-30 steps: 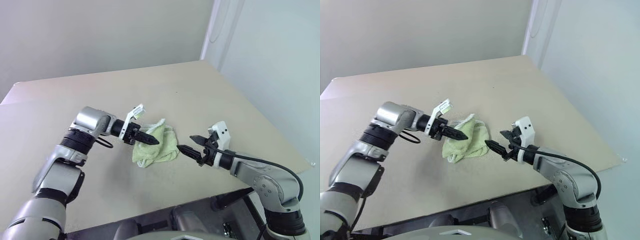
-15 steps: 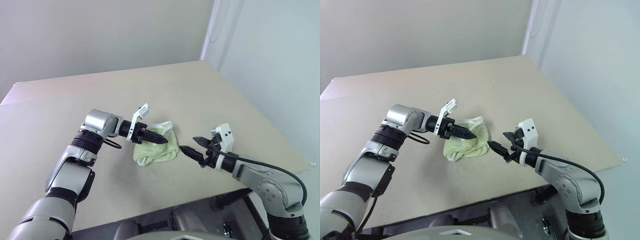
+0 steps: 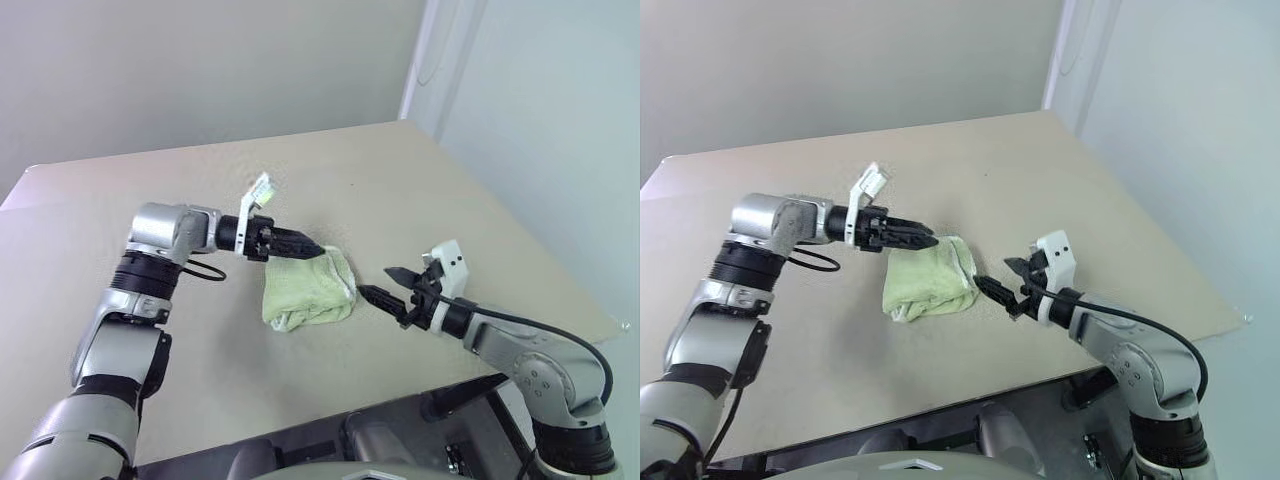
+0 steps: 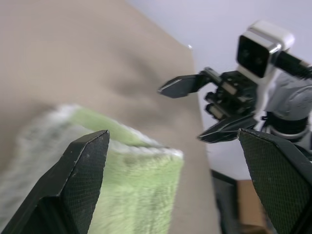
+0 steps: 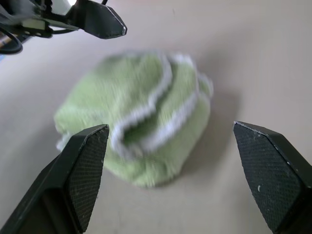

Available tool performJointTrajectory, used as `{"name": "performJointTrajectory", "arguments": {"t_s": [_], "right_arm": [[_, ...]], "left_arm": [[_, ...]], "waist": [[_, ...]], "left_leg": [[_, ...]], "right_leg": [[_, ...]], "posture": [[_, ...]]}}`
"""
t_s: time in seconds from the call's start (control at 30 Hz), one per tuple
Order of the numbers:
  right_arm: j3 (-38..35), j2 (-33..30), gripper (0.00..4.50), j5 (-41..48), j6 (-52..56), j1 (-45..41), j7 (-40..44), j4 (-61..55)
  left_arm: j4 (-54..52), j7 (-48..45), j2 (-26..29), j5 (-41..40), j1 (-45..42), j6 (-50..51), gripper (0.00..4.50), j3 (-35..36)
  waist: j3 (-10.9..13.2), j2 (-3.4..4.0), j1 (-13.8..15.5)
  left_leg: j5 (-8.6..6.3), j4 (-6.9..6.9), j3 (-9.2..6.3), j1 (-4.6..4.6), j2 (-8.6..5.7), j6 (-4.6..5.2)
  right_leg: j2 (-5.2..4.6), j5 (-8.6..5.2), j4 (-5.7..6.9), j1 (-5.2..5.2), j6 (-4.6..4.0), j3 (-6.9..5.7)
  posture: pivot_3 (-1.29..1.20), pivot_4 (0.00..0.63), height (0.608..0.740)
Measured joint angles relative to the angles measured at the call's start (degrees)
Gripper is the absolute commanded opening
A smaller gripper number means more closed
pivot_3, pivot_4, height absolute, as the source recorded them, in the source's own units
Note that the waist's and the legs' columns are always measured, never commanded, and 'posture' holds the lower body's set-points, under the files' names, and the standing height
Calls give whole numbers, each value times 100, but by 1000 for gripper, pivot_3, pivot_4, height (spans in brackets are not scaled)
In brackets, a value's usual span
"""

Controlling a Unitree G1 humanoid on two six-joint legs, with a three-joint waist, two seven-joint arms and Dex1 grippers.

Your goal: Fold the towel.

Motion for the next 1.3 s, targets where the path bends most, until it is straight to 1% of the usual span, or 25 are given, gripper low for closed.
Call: {"name": "performJointTrajectory", "arguments": {"t_s": [0.13,0.2,0.27,0.37,0.47,0.57,0.7,0.77,1.0,1.2,1.3], "right_arm": [[3,192,4267,203,15,-663,-49,102],[175,257,4267,202,3,-938,-23,261],[528,339,4267,63,-54,-1162,65,506],[1083,371,4267,-269,-237,-1275,251,873],[1505,409,4267,-645,-481,-1357,420,1291],[1690,479,4267,-910,-684,-1448,520,1646],[1937,486,4267,-1377,-966,-1453,560,2060],[2116,450,4267,-1656,-1119,-1423,577,2232],[2553,443,4267,-2414,-1481,-1254,586,2492],[2555,505,4267,-2632,-1499,-1261,571,2553],[2473,523,4267,-2636,-1477,-1263,604,2553]], "left_arm": [[-677,113,525,139,693,-1139,4453,501],[-939,109,619,160,1127,-1666,4453,690],[-1003,102,616,231,1476,-2130,4453,757],[-1004,179,482,437,1844,-2809,4453,743],[-1005,398,148,606,2101,-3339,4453,713],[-1043,503,-101,731,2296,-3649,4453,507],[-1053,642,-384,1098,2512,-4262,4453,155],[-1001,647,-419,1236,2560,-4451,4453,3],[-542,604,-420,1594,2553,-5076,4453,-210],[-491,296,-364,1649,2553,-5112,4453,-373],[-489,273,-409,1503,2511,-4884,4453,-319]], "waist": [[3,11,24],[3,11,52],[2,9,78],[2,9,172],[1,7,197],[0,7,178],[0,6,169],[0,6,162],[-4,5,163],[-6,4,160],[-6,4,160]], "left_leg": [[0,-3,-1,1,5,0],[0,-2,1,-4,4,-1],[0,1,3,-7,3,-1],[0,4,5,-13,1,-1],[0,9,7,-16,-1,-1],[0,12,8,-13,-1,-1],[0,11,6,-8,-1,-1],[1,11,6,-6,-1,-1],[1,12,6,-3,-1,0],[1,13,5,2,-1,0],[1,15,5,1,-1,0]], "right_leg": [[1,1,2,0,-2,0],[-3,1,-3,0,-1,-1],[-6,1,-6,0,-2,-1],[-7,1,-11,0,-2,-1],[-9,1,-11,0,-2,-1],[-9,3,-7,0,0,0],[-5,4,-1,1,0,1],[-4,4,0,1,-1,1],[-4,4,-1,7,-1,1],[-4,3,0,11,-2,1],[-4,3,0,12,-2,1]], "posture": [[0,0,740],[0,0,740],[0,0,740],[0,0,740],[0,0,740],[0,0,740],[0,0,740],[0,0,740],[0,0,740],[0,0,740],[0,0,740]]}}
